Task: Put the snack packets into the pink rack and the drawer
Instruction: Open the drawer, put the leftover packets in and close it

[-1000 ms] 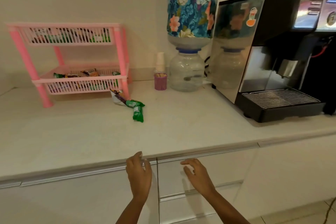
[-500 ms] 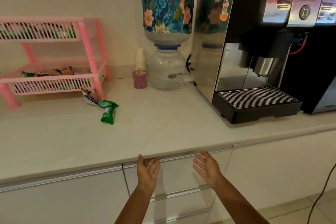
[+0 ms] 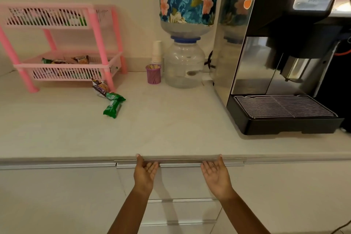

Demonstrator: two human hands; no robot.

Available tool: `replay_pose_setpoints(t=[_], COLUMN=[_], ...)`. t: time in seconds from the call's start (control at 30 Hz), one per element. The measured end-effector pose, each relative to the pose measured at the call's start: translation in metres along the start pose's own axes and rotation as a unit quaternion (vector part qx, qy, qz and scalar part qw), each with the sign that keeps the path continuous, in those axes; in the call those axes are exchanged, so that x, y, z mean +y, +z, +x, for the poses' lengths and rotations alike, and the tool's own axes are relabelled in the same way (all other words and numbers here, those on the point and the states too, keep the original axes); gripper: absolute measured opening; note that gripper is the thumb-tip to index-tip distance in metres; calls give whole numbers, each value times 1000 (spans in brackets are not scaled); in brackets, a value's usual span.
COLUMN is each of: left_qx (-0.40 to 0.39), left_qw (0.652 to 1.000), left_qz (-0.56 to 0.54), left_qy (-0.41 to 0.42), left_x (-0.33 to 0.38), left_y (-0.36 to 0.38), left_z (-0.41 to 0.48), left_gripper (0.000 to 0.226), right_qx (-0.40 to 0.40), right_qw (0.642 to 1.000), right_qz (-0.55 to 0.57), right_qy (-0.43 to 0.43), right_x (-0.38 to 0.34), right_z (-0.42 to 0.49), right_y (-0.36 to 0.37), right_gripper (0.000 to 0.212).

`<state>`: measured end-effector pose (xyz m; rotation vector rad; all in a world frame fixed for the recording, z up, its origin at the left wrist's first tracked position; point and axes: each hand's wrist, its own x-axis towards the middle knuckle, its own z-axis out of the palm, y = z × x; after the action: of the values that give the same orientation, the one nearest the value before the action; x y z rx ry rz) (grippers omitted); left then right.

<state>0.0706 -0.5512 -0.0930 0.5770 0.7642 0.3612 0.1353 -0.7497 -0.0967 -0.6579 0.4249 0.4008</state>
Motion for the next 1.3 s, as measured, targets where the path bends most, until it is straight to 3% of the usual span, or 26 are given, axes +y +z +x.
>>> replay_pose_setpoints(t=[0.13, 0.6, 0.77, 1.13, 1.3], left_qx=[26, 11, 30, 36, 35], left_qw=[999, 995, 993, 991, 978], left_qz=[19, 87, 91, 99, 173], left_qy=[14, 46, 62, 81, 115], left_x=[-6, -21, -29, -44, -49], left_y=[-7, -59, -79, -113, -126], left_z=[-12, -83, -118, -170, -175], left_gripper=[21, 19, 24, 28, 22], right_qx=[24, 29, 21, 6, 15], right_qw=[999, 995, 991, 988, 976], right_qz=[-30, -97, -128, -148, -205], right_qy=[-11, -16, -20, -46, -76], right_x=[5, 18, 23, 32, 35], right_z=[0, -67, -107, -164, -177], right_y=[-12, -60, -78, -110, -114], right_gripper=[48, 41, 12, 18, 16])
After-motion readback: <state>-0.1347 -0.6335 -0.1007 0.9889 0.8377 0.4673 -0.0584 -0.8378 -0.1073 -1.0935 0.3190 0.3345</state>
